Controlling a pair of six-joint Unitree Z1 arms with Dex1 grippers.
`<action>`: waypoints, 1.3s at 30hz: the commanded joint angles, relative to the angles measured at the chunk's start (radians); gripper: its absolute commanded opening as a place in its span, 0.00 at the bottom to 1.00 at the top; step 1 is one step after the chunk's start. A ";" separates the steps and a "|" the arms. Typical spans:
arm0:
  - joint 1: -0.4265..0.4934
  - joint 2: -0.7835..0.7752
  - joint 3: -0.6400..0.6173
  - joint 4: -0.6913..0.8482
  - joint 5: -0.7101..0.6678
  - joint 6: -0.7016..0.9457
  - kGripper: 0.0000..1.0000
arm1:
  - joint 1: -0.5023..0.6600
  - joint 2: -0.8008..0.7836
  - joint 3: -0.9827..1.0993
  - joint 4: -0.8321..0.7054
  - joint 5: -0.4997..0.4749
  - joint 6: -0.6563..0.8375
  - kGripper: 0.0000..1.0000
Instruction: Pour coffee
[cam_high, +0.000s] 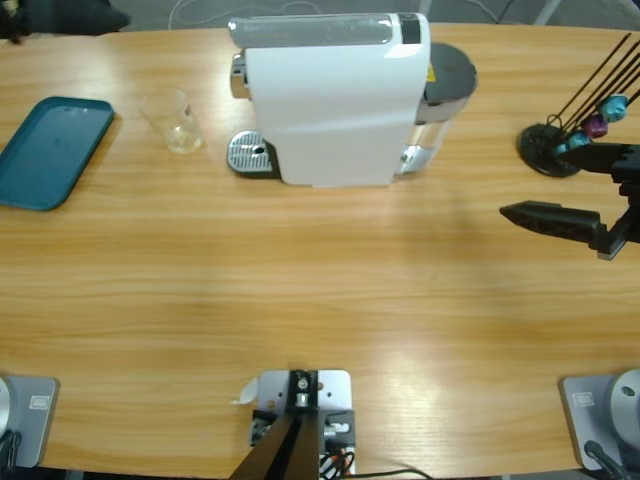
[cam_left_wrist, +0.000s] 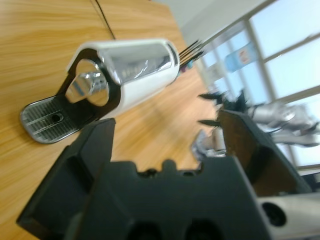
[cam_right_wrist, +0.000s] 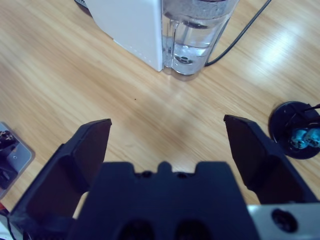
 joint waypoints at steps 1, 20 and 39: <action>0.042 0.216 0.004 -0.250 -0.119 -0.246 0.87 | -0.007 0.020 0.016 0.010 -0.020 0.015 0.97; 0.019 0.388 0.040 -0.454 -0.273 -0.333 0.84 | -0.007 0.024 0.019 0.004 -0.026 0.016 0.97; -0.013 0.429 0.041 -0.563 -0.272 -0.397 0.83 | -0.007 0.016 0.022 0.004 -0.026 0.018 0.97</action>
